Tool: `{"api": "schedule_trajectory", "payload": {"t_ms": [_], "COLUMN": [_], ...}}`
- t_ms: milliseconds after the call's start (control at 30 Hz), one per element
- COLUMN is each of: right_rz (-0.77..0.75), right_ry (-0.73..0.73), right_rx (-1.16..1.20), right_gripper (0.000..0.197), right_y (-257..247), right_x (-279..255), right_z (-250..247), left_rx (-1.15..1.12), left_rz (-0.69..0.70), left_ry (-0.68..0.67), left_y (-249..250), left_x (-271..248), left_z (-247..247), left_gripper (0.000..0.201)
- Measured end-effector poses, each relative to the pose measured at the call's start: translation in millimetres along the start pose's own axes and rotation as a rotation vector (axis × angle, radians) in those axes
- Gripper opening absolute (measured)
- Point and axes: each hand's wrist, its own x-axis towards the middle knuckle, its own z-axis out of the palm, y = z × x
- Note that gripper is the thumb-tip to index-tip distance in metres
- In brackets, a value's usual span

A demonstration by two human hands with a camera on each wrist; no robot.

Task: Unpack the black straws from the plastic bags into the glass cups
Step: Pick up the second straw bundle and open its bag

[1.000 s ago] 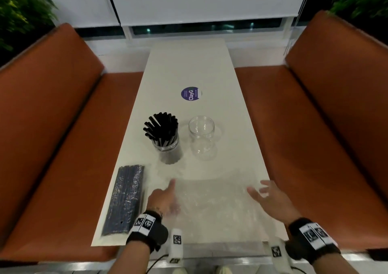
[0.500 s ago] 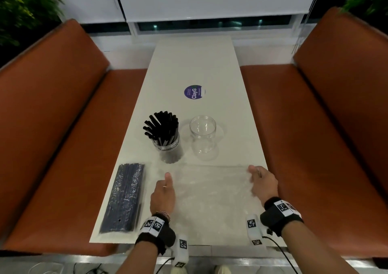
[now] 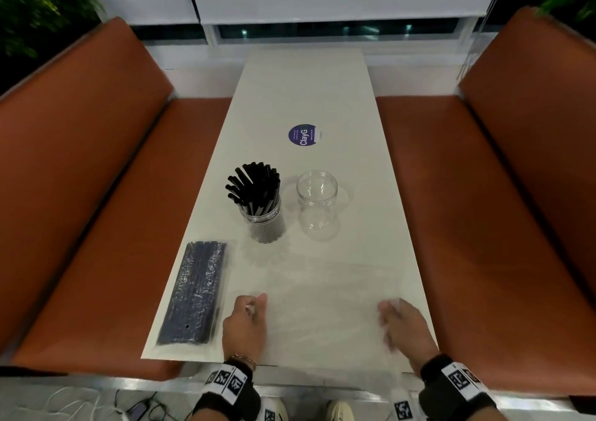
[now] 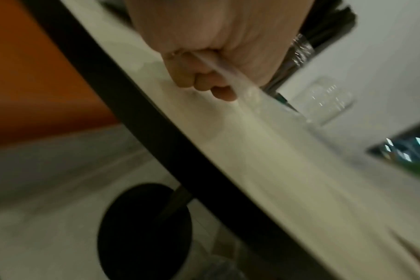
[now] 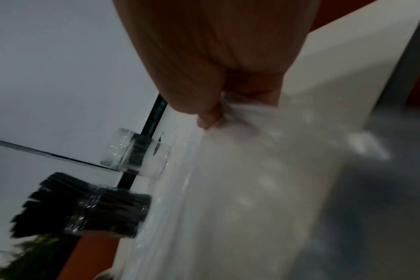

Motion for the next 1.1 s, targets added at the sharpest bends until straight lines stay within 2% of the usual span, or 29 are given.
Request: {"api": "schedule_trajectory", "payload": {"t_ms": [67,133,233,300,367,433,500,533,600,633,700,767,833,867,900,933,1000,1100], "right_rz": [-0.045,-0.089,-0.162,-0.111,-0.055,-0.16,-0.342,-0.402,-0.475,-0.489,-0.481,-0.446,-0.435,-0.439,-0.445,-0.448,-0.439,-0.457], "right_ry": [0.107,0.144,0.225,0.212,0.187,0.27,0.331,0.287,0.082,-0.04,-0.225,-0.3,-0.296,-0.284,-0.279,-0.286,-0.312,-0.297], "right_rx": [-0.052,-0.124,-0.243,-0.287,-0.386,-0.626,-0.791,-0.842,-0.974,-1.034,-1.103,-1.13,-1.13,-1.129,-1.126,-1.124,-1.111,-0.959], "right_gripper": [0.027,0.028,0.028,0.024,0.049,0.082,0.097,0.098,0.096,0.097,0.102,0.109,0.114,0.114,0.114,0.113,0.111,0.105], "right_y": [-1.2,-3.1,-1.6,-5.8,-10.4,-13.5,-22.5,-27.7,-34.3,-32.8,-27.3,-21.7,-19.0,-19.4,-20.2,-21.8,-30.0,-58.0], "right_x": [4.6,7.2,16.6,20.0,17.3,11.0,-1.5,-8.1,-19.1,-22.1,-25.4,-25.2,-24.8,-24.8,-24.4,-24.9,-28.6,-41.0], "right_z": [0.2,3.9,7.3,6.4,4.5,2.7,4.9,7.4,17.6,23.5,36.1,46.2,52.8,55.1,56.8,57.9,59.5,59.7], "left_rx": [0.16,0.276,0.332,0.378,0.393,0.356,0.397,0.427,0.443,0.431,0.392,0.337,0.186,0.054,-0.053,-0.13,-0.241,-0.396], "left_rz": [0.028,0.011,-0.001,0.032,0.087,0.169,0.138,0.059,-0.109,-0.159,-0.217,-0.262,-0.319,-0.328,-0.32,-0.294,-0.21,-0.079], "left_ry": [-0.047,-0.08,-0.092,-0.082,0.002,0.158,0.246,0.234,0.135,0.099,0.047,0.027,-0.01,-0.004,0.014,0.037,0.053,0.005], "left_y": [3.2,5.8,6.6,5.2,5.7,7.3,3.1,-1.6,-11.5,-16.6,-18.8,-28.2,-29.0,-28.1,-24.5,-21.4,-14.7,0.0], "left_x": [-3.4,-3.6,0.5,1.1,0.9,5.1,17.9,26.7,41.3,47.0,54.4,66.2,69.1,66.1,59.1,51.1,31.0,2.7], "left_z": [-4.7,-9.1,-19.2,-27.6,-41.6,-59.9,-78.2,-86.9,-100.6,-102.9,-108.8,-108.1,-114.4,-118.5,-124.1,-128.0,-135.0,-138.7], "left_gripper": [0.042,0.048,0.056,0.057,0.05,0.048,0.072,0.09,0.126,0.139,0.148,0.146,0.146,0.136,0.117,0.098,0.078,0.08]}}
